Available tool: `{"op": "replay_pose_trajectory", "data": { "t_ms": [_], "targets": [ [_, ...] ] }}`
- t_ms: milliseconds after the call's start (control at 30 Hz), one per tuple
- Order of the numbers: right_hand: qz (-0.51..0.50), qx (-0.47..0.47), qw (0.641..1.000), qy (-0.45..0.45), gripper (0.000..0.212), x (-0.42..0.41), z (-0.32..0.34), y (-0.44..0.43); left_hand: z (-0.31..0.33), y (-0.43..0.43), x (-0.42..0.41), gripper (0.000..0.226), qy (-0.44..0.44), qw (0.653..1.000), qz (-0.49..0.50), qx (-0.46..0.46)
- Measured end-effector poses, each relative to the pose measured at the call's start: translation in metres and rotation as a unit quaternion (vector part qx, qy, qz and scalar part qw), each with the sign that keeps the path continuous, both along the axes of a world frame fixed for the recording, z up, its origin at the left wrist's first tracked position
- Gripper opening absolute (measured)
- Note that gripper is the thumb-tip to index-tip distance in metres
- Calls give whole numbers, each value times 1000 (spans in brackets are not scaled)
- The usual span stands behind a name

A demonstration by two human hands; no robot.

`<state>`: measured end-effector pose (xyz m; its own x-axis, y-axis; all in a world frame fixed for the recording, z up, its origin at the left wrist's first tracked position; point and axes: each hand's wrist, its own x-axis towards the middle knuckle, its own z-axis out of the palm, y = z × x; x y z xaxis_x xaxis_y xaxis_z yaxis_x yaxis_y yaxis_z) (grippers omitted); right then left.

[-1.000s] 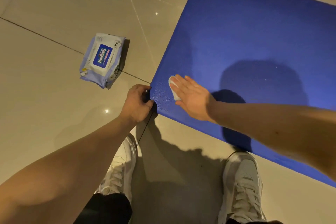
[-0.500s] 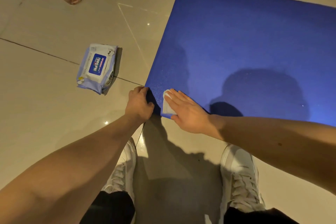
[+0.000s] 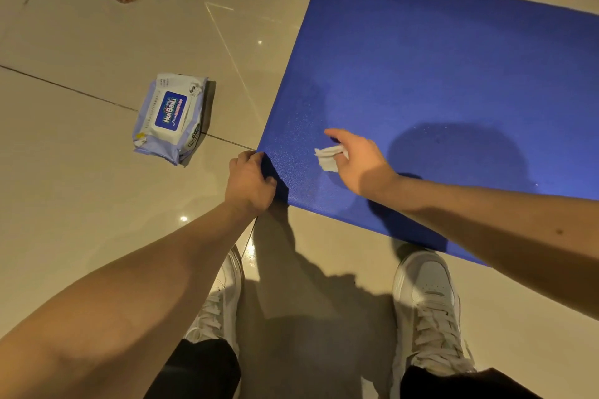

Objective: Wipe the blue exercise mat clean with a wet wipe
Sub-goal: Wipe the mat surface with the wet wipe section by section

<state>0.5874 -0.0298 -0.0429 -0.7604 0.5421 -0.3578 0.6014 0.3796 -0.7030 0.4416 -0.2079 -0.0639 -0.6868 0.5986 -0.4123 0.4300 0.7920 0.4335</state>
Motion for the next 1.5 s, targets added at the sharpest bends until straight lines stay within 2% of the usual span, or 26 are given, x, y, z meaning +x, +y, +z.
{"op": "replay_pose_trajectory", "data": {
  "t_ms": [133, 233, 300, 467, 567, 700, 867, 933, 1067, 1167, 1200, 1267, 1333, 1400, 1500],
  "targets": [
    [97, 114, 988, -48, 63, -7, -22, 7, -3, -1, 0, 64, 7, 1000, 1, 10],
    [235, 266, 929, -110, 62, 5, -44, -32, -6, -3, 1, 66, 7, 1000, -1, 9],
    [252, 315, 908, -110, 63, 19, -53, -59, -8, -3, 2, 67, 14, 1000, -3, 6],
    [267, 329, 900, -97, 70, 32, -64, -69, -11, -3, 0, 60, 9, 1000, 2, 18],
    [254, 317, 908, -104, 77, 22, -65, -72, -11, -4, -2, 62, 2, 1000, 3, 19],
    [316, 332, 885, -80, 80, 12, -68, -83, -10, -6, -3, 68, 8, 1000, -1, 16],
    [341, 367, 864, -37, 83, 13, -71, -61, -13, -8, -4, 71, 10, 1000, 4, 25],
    [305, 382, 871, -34, 82, 11, -72, -35, -13, -7, -5, 70, 8, 1000, 5, 24],
    [179, 393, 896, -104, 77, 15, -76, 30, -12, -7, -4, 70, 7, 1000, 8, 29],
    [108, 372, 909, -152, 82, 6, -72, 31, -13, -8, -3, 70, 6, 999, 8, 31],
    [114, 358, 912, -164, 84, -4, -71, 15, -13, -8, -3, 70, 6, 1000, 7, 30],
    [163, 339, 919, -122, 86, -20, -73, -29, -11, -7, -5, 69, 8, 1000, 7, 28],
    [246, 361, 894, -100, 84, -22, -74, -56, -9, -5, -6, 65, 8, 999, 14, 38],
    [282, 389, 874, -75, 83, -16, -73, -49, -10, -3, -8, 56, 12, 998, 27, 52],
    [284, 392, 874, -51, 79, -6, -61, -8, -12, 5, -11, 44, 25, 996, 49, 71]
  ]
}}
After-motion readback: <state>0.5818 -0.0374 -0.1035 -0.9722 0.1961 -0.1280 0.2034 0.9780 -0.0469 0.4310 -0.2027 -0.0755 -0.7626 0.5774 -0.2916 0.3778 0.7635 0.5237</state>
